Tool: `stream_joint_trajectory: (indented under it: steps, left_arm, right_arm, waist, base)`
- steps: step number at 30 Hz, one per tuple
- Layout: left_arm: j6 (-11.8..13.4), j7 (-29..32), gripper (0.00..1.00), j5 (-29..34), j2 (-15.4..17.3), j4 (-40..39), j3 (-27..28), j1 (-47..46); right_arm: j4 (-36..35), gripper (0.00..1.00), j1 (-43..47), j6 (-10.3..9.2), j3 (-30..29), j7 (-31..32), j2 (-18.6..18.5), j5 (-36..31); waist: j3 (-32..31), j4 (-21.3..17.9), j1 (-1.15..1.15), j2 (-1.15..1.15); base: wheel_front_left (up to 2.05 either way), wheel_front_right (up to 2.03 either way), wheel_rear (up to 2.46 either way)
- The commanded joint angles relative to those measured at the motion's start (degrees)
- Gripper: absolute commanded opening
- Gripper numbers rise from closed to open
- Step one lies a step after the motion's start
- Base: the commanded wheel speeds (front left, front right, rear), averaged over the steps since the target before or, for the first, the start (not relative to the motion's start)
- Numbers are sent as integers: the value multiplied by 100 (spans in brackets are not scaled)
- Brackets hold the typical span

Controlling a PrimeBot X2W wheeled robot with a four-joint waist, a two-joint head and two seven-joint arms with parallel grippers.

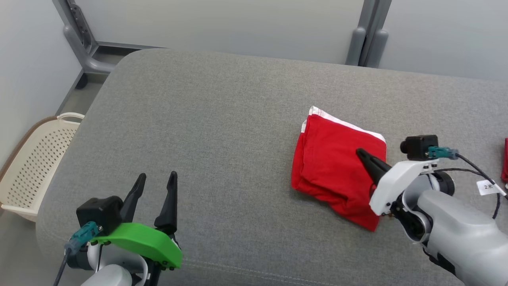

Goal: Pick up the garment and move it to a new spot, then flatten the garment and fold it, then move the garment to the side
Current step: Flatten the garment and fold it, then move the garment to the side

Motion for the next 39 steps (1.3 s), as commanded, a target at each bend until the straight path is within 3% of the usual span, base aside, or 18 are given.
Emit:
stream_joint_trajectory:
  steps: [1, 2, 16, 25, 32, 33, 34, 37, 39]
  left_arm:
    - [-71, -48, 100, 45, 88, 26, 52, 82]
    - [-102, -61, 100, 53, 105, 51, 69, 93]
    - [-266, -158, 100, 154, 5, 168, 243, 79]
    - [-356, -155, 100, 196, -148, 231, 230, -31]
    - [-406, -170, 100, 227, -210, 311, 262, -45]
    - [-419, -174, 100, 243, -228, 327, 276, -53]
    - [-424, -175, 100, 250, -232, 334, 282, -55]
    - [-431, -180, 100, 266, -247, 346, 309, -46]
    - [-444, -181, 100, 263, -248, 337, 323, -30]
  right_arm:
    - [86, 69, 173, 0, -143, -22, -89, 99]
    - [136, 100, 208, 0, -213, -21, -122, 121]
    - [840, 100, 388, 0, -752, 234, -236, 811]
    - [1529, 100, 190, 0, -822, 963, -156, 1090]
    - [1628, 100, 191, 0, -995, 1387, 12, 1453]
    - [1632, 88, 178, 0, -1009, 1415, 30, 1487]
    - [1608, 56, 161, 0, -1021, 1384, 38, 1487]
    - [1557, 3, 108, 0, -1053, 1273, 8, 1458]
    - [1518, 0, 93, 0, -1044, 1255, -14, 1430]
  waist:
    - [3, -9, 0, 0]
    - [7, -11, 0, 0]
    - [264, 236, 0, 0]
    - [457, 566, 0, 0]
    - [492, 702, 0, 0]
    - [496, 721, 0, 0]
    - [498, 724, 0, 0]
    - [499, 712, 0, 0]
    - [489, 676, 0, 0]
  base:
    - [0, 0, 0]
    - [0, 0, 0]
    - [0, 0, 0]
    - [0, 0, 0]
    - [0, 0, 0]
    - [0, 0, 0]
    - [0, 0, 0]
    - [0, 0, 0]
    - [0, 0, 0]
